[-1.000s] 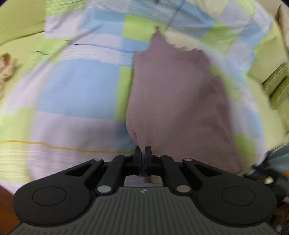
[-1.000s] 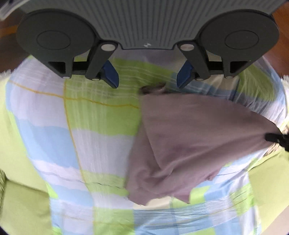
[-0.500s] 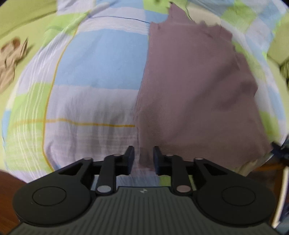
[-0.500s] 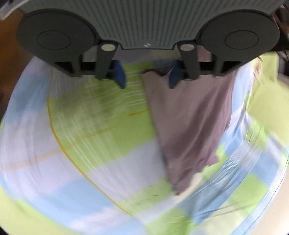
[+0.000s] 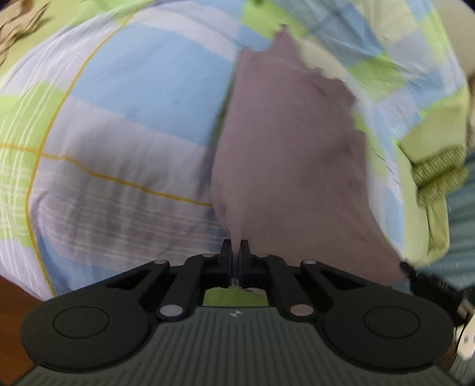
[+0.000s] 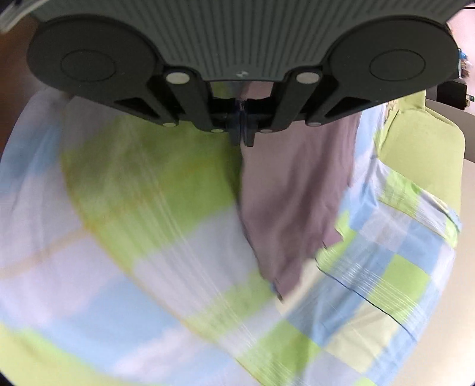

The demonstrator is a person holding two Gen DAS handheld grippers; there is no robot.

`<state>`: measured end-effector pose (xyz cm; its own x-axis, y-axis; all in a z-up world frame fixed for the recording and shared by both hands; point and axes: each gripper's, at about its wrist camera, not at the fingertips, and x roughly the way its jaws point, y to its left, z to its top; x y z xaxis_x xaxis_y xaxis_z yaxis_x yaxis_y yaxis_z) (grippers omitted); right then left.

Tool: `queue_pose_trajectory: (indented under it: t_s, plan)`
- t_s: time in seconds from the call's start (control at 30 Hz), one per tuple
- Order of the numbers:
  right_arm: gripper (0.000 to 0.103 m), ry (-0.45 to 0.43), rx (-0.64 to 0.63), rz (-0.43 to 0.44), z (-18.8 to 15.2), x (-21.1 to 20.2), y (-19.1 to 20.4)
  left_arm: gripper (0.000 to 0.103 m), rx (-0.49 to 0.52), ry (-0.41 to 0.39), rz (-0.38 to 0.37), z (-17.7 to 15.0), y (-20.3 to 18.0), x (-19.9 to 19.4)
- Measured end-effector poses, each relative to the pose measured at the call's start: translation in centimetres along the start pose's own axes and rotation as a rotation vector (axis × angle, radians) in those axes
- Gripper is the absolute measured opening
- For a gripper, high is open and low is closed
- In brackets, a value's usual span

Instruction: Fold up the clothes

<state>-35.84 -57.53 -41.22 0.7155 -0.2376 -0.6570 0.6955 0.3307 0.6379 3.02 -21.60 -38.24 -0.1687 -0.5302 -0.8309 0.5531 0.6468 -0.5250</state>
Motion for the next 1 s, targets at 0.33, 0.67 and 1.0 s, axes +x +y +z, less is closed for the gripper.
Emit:
queue_pose_trajectory:
  t_s: [0.33,0.67,1.0]
  plan:
    - [0.01,0.19,-0.09,-0.404,-2.1,1.4,-1.5,0.004,0.156,0.213,0.249,-3.6,-0.4,1.6]
    - [0.028,0.146,-0.268,-0.09,-1.4,5.1,7.8,0.055,0.293,0.061,0.127,1.1,-6.6,4.0]
    - [0.049,0.171,-0.203,-0.255,2.3,4.9,5.2,0.056,0.338,0.12,0.16,7.2,-10.8,4.4]
